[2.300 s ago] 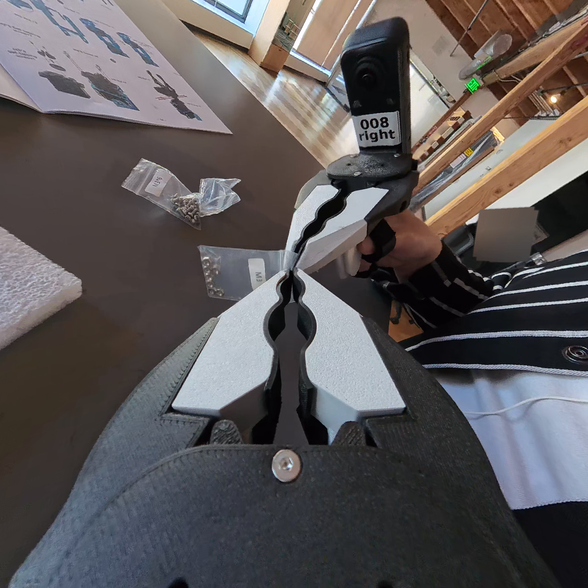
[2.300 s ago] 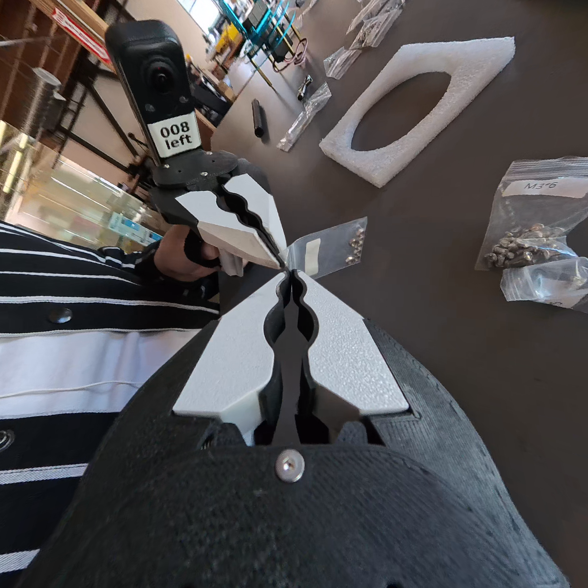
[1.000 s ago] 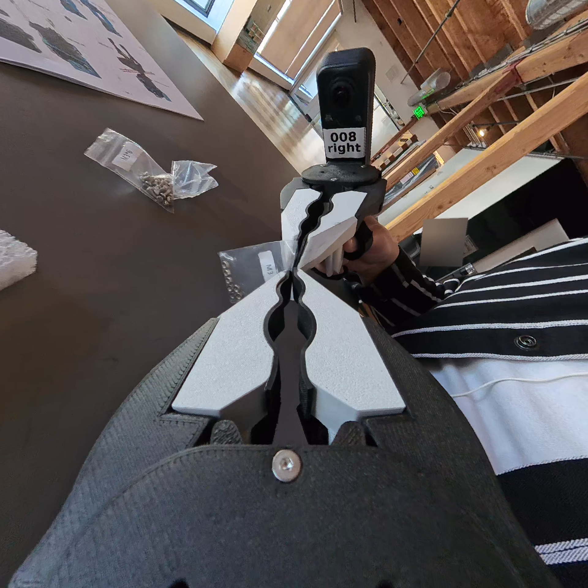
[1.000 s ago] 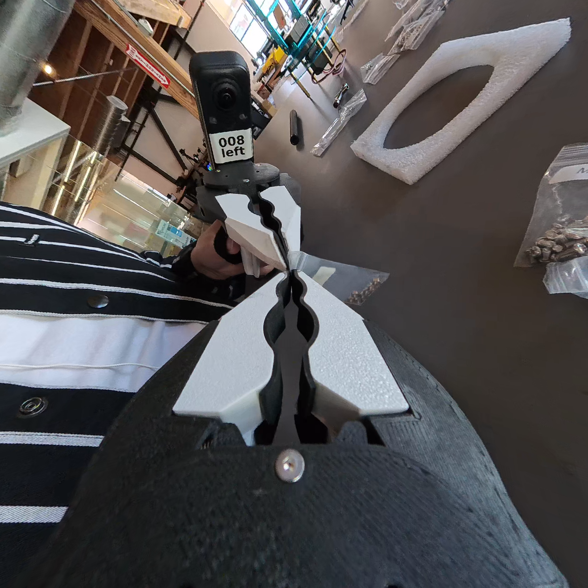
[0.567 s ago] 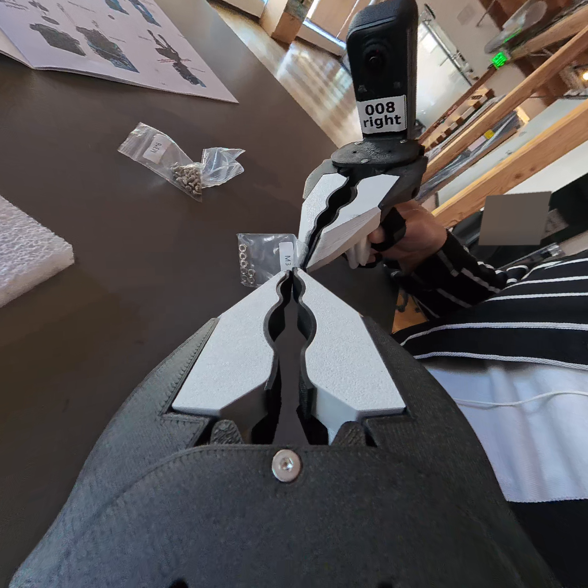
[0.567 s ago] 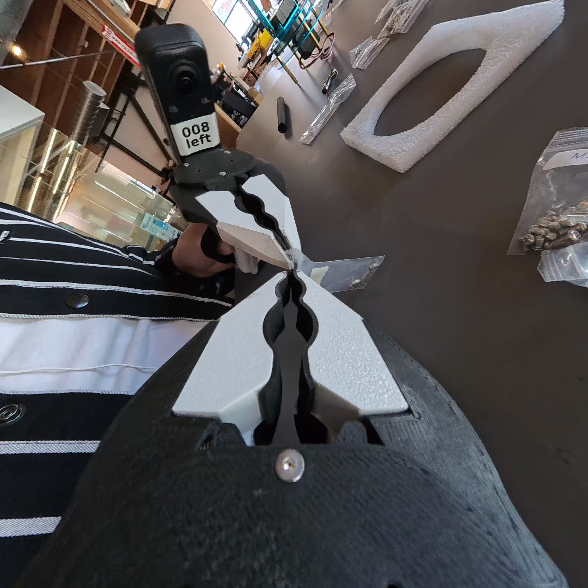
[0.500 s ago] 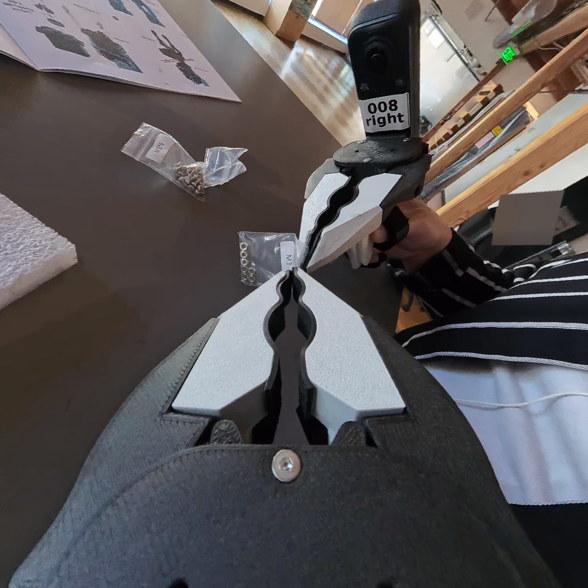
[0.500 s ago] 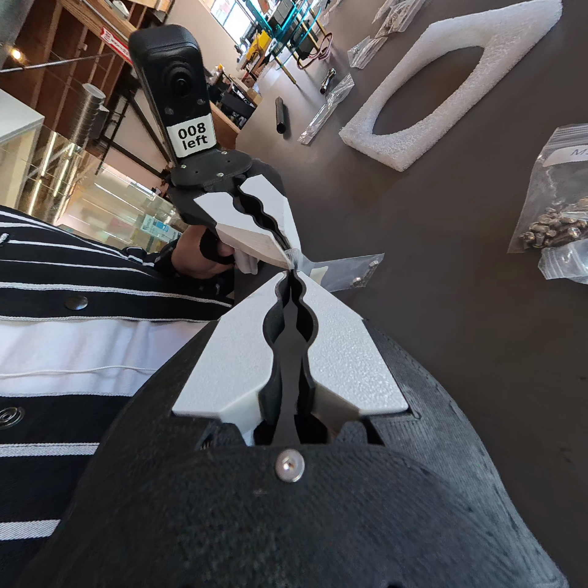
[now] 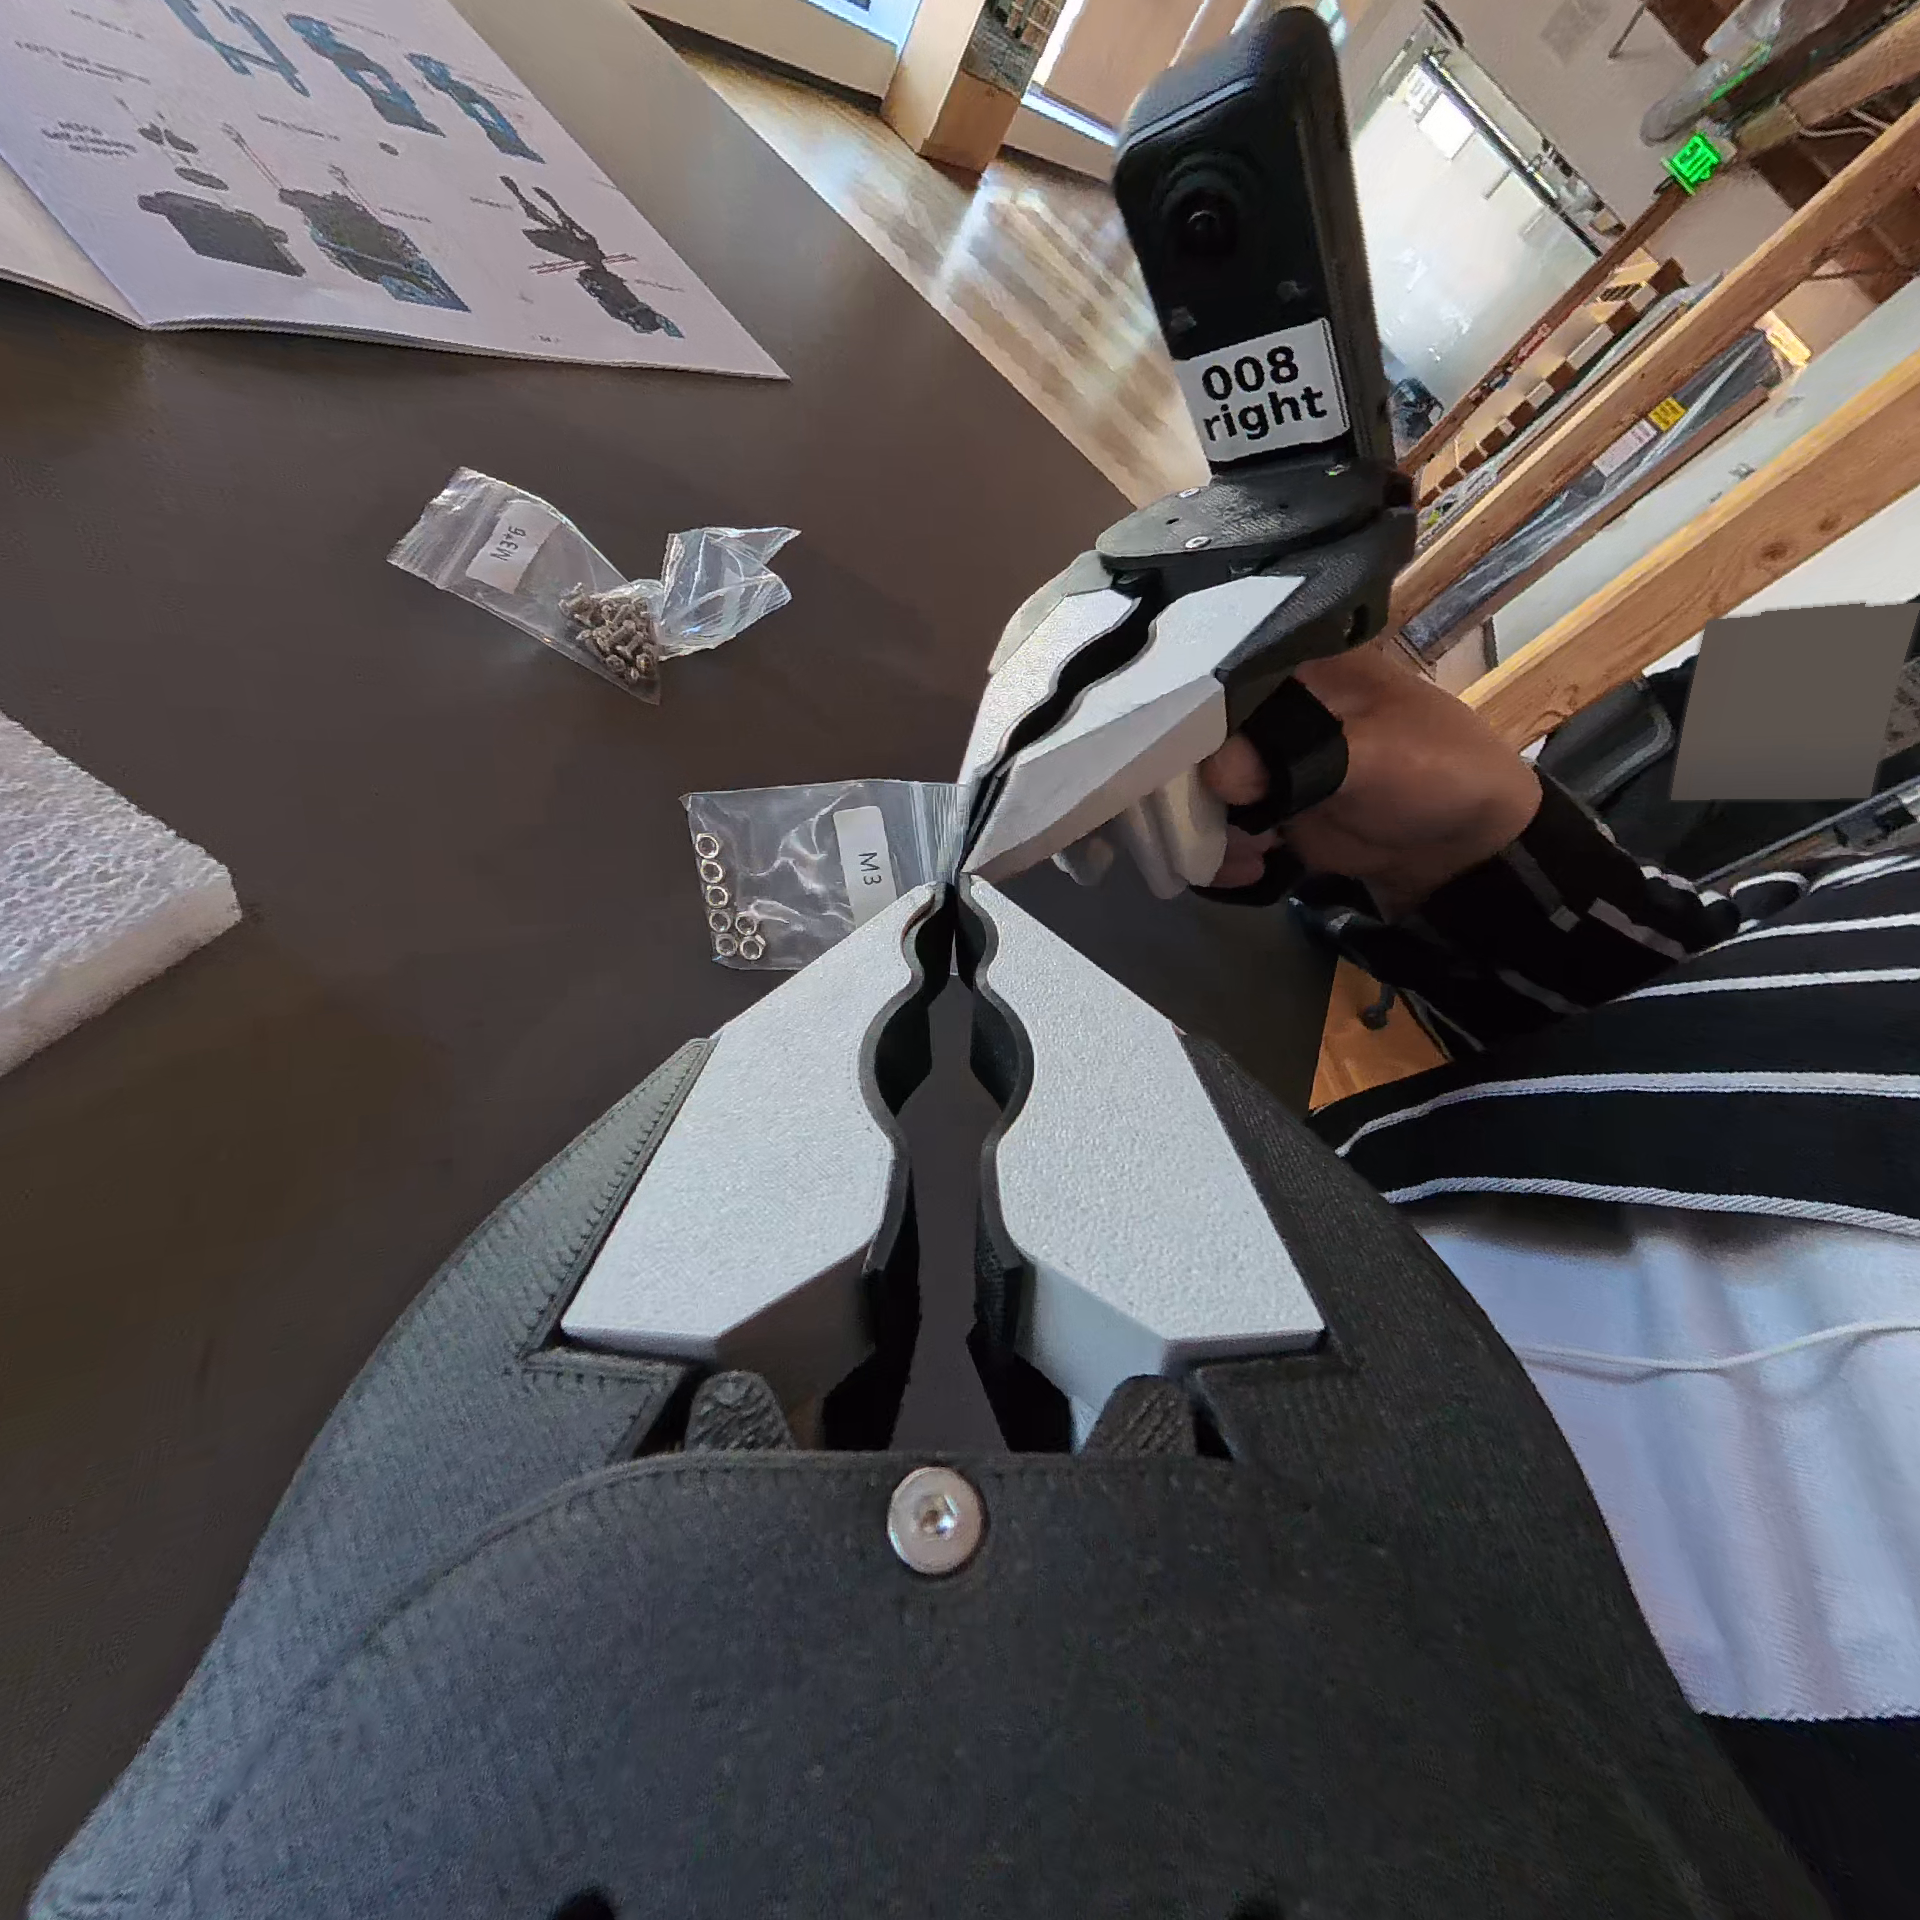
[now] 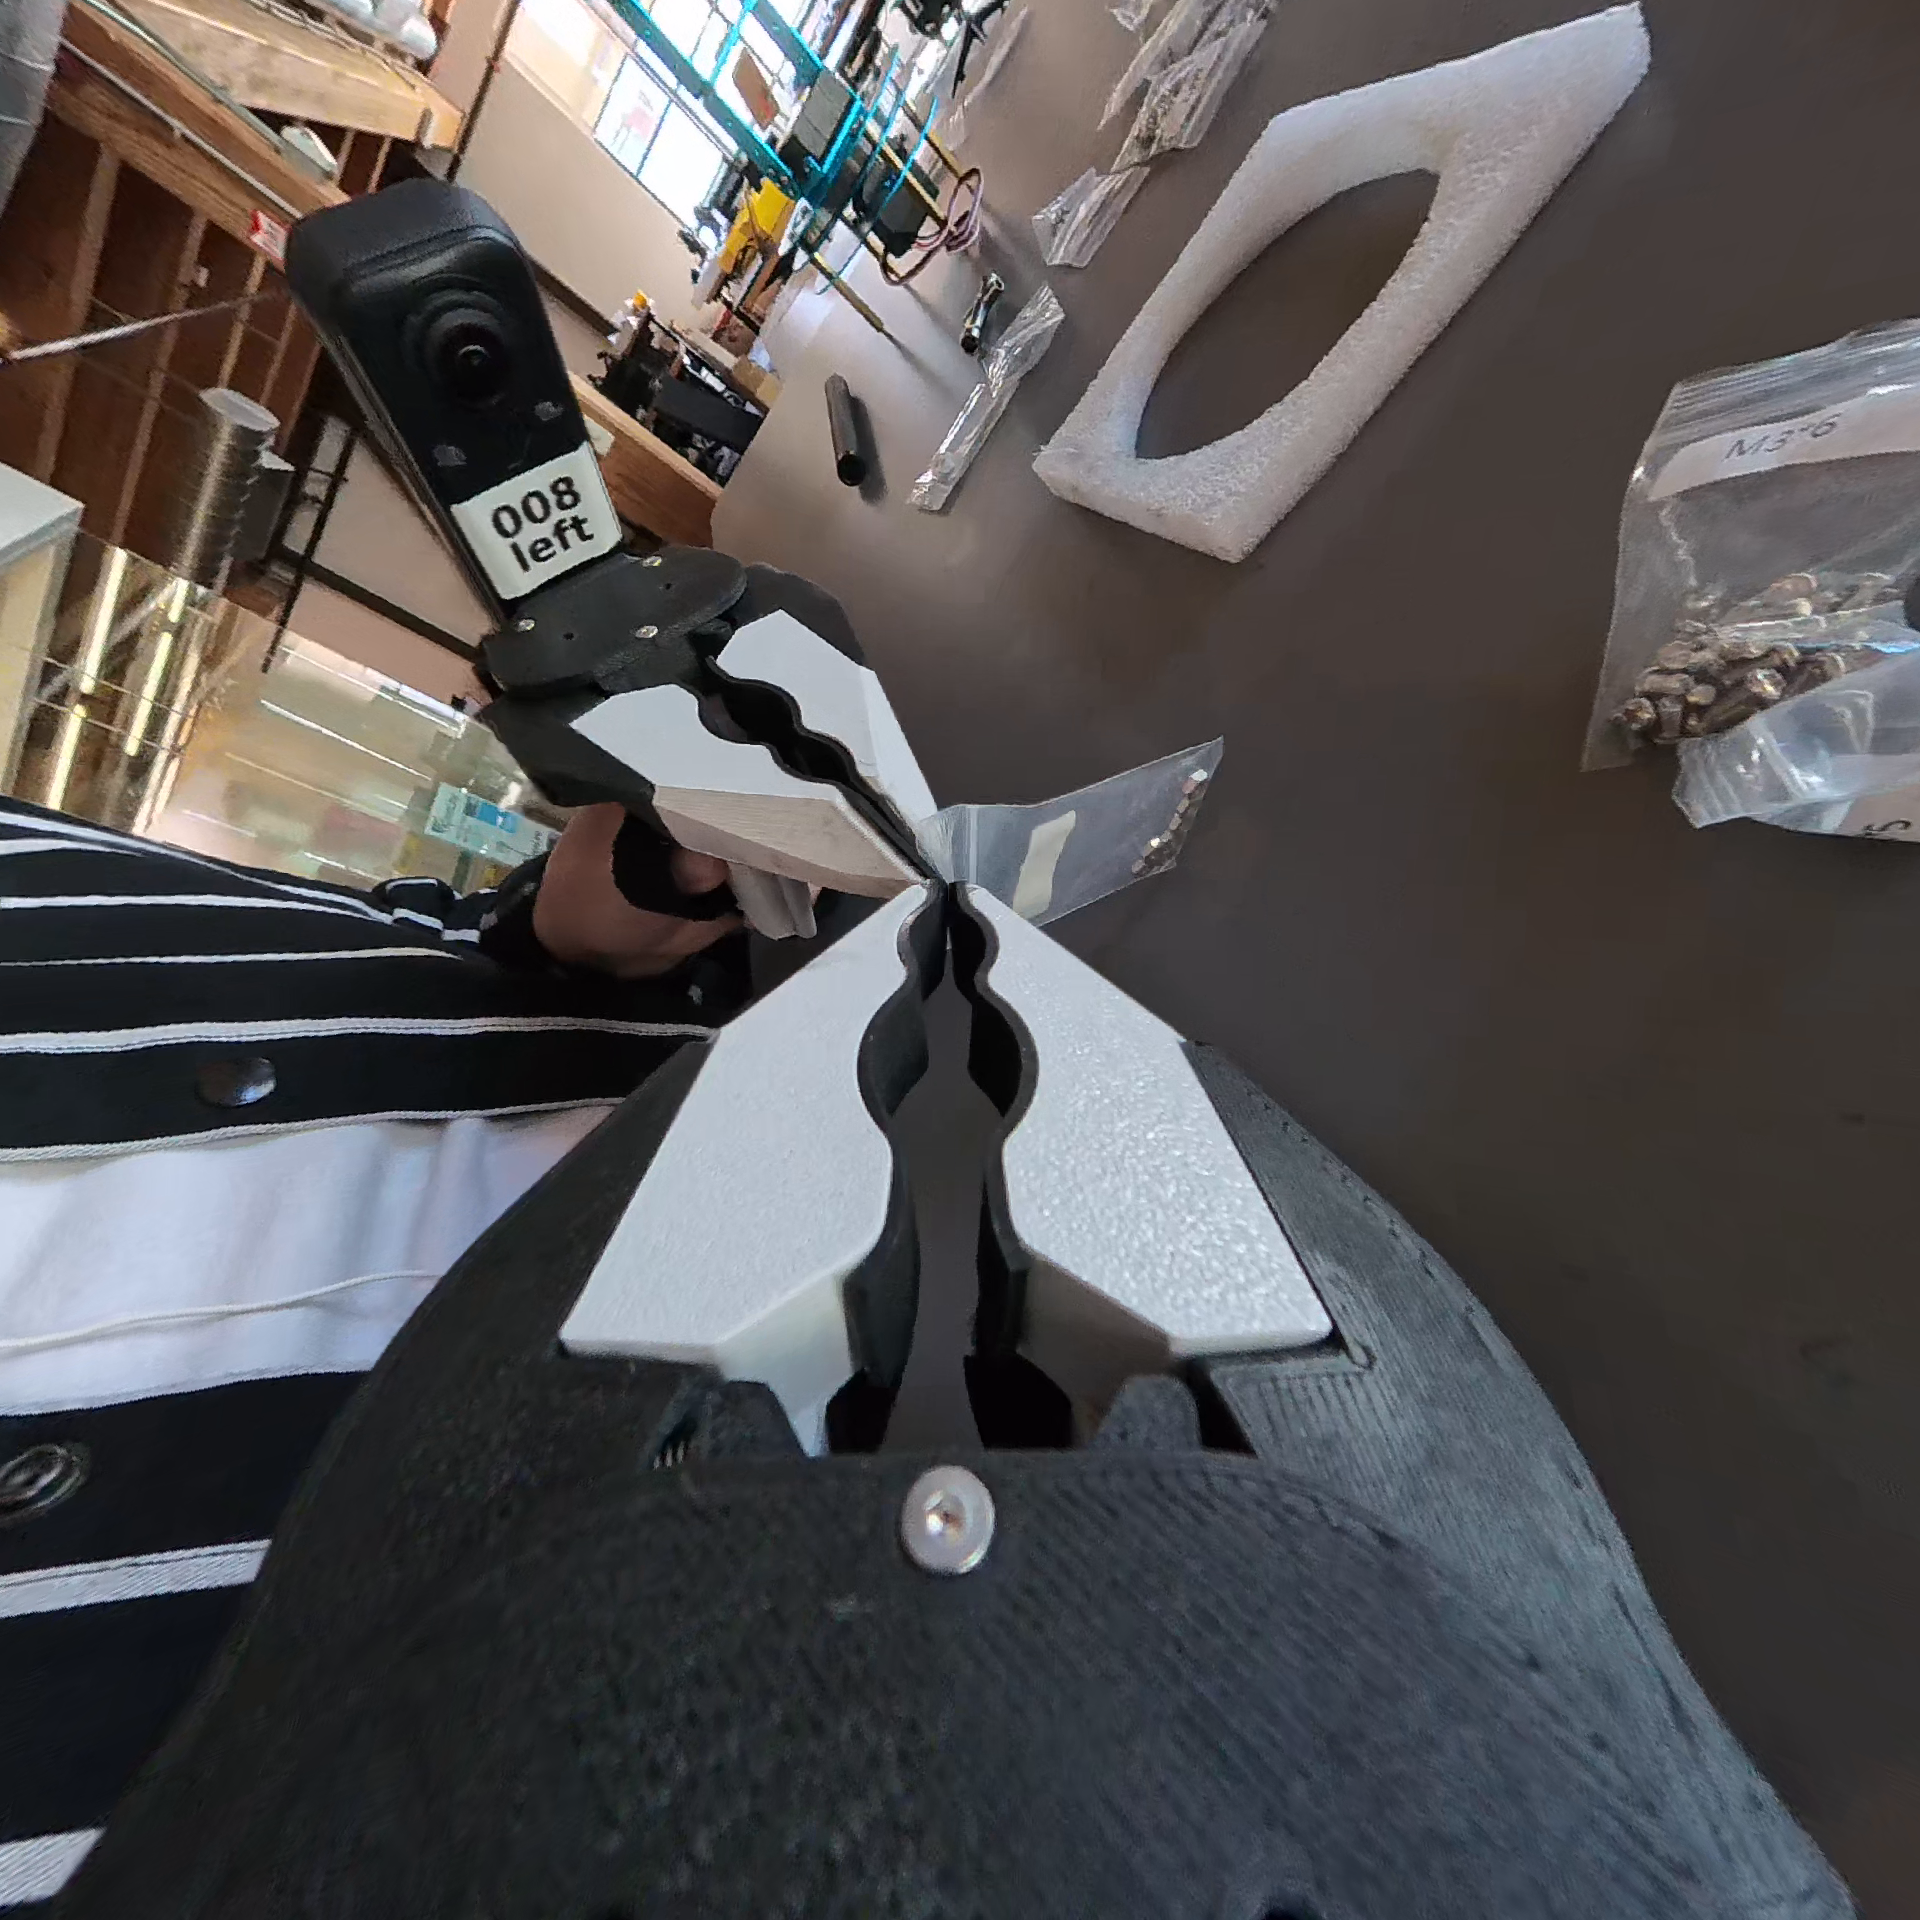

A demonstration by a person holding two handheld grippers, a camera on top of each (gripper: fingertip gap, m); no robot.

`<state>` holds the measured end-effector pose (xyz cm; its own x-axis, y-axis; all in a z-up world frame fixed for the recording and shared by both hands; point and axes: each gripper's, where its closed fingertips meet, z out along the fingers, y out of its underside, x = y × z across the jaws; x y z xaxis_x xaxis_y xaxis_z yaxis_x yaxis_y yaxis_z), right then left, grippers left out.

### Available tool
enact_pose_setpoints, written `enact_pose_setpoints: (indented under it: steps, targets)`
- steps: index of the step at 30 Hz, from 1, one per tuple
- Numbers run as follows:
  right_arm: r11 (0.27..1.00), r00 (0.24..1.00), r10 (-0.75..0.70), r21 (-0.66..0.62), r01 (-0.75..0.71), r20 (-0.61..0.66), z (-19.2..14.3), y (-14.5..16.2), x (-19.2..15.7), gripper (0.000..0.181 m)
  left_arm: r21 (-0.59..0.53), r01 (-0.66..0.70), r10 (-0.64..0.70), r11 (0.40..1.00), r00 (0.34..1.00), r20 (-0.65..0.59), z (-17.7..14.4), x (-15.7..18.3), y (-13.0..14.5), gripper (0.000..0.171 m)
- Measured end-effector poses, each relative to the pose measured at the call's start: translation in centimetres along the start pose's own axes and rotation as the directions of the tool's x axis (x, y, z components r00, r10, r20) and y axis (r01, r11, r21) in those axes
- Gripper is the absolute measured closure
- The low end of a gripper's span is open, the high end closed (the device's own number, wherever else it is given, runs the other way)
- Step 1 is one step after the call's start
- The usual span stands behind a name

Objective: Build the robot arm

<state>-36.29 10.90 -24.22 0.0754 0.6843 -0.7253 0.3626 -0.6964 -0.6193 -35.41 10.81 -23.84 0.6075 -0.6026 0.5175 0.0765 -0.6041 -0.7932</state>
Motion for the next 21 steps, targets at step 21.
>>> enact_pose_setpoints:
  steps: [21]
  targets:
    - [0.999,0.999,0.031,0.017,-0.032,0.034,0.0,0.0,0.4,0.181,-0.036,-0.054,0.056,0.998,0.997,0.047,-0.2,-0.9,0.5,0.171]
